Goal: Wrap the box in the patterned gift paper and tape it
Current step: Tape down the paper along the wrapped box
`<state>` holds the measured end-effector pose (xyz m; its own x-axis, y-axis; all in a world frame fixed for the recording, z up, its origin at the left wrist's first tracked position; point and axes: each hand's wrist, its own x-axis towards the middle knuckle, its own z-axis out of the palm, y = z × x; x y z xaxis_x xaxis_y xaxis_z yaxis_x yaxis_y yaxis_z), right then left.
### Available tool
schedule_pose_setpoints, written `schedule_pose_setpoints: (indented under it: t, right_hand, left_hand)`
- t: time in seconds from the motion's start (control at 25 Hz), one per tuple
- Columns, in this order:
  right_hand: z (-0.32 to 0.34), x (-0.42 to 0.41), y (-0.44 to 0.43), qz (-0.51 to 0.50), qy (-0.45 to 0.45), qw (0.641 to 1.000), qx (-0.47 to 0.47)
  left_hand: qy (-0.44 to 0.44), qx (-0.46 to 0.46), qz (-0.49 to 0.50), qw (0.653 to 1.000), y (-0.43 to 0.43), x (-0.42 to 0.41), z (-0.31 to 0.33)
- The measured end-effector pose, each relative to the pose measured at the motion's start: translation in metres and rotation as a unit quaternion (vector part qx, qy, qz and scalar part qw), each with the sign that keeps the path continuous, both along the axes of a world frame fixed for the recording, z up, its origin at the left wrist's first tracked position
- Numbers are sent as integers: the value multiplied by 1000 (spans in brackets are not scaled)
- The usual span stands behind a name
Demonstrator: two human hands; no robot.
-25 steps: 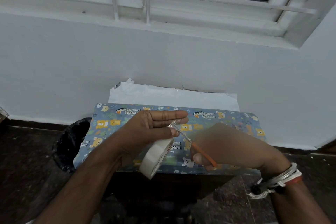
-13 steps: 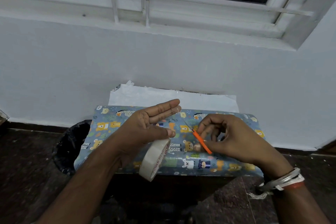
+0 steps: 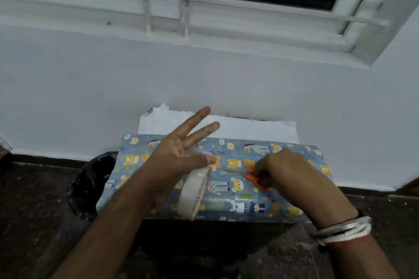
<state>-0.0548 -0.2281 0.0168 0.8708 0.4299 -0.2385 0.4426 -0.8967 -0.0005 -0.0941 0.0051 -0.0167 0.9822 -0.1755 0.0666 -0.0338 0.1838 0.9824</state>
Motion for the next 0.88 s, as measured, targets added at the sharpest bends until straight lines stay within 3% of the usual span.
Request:
schedule_pose_setpoints:
  t: [0.08,0.12,0.2,0.24,0.28,0.36,0.4,0.48,0.56,0.76,0.88]
  right_hand:
    - [6,-3,4,2,40,999,-6]
    - [4,-4,4,-3,25,999,45]
    - [-4,-5,9,-65,-29,962,262]
    - [-7,-5,15,-109,-15,903,414]
    - [-8,-5,23,-150,33,823,547]
    - [-6,-6,39,-202,139,675,696]
    - [-5,-7,46,-214,176,627,728]
    - [-2,-8,52,-226,214,572,759]
    - [-1,-7,51,-232,226,546,773]
    - [2,-7,49,-235,229,543,773]
    - [2,-6,50,-234,248,523,781]
  left_hand:
    - [-1,0,-6,1000,-1,-1,1]
    - [-3,-1,-8,1000,-2,-1,1]
    - [-11,1,-10,1000,-4,-1,1]
    - [-16,6,-10,1000,-6,-1,2]
    - [-22,12,-8,1000,-8,-2,3]
    - [-31,23,-4,999,-13,-2,5]
    - [-34,30,-2,999,-15,-3,5]
    - [-44,53,1,998,-16,-2,5]
    - [-49,70,5,996,-15,-2,6]
    - [-51,87,18,995,-15,-3,5]
    - [-51,92,24,994,-16,-4,5]
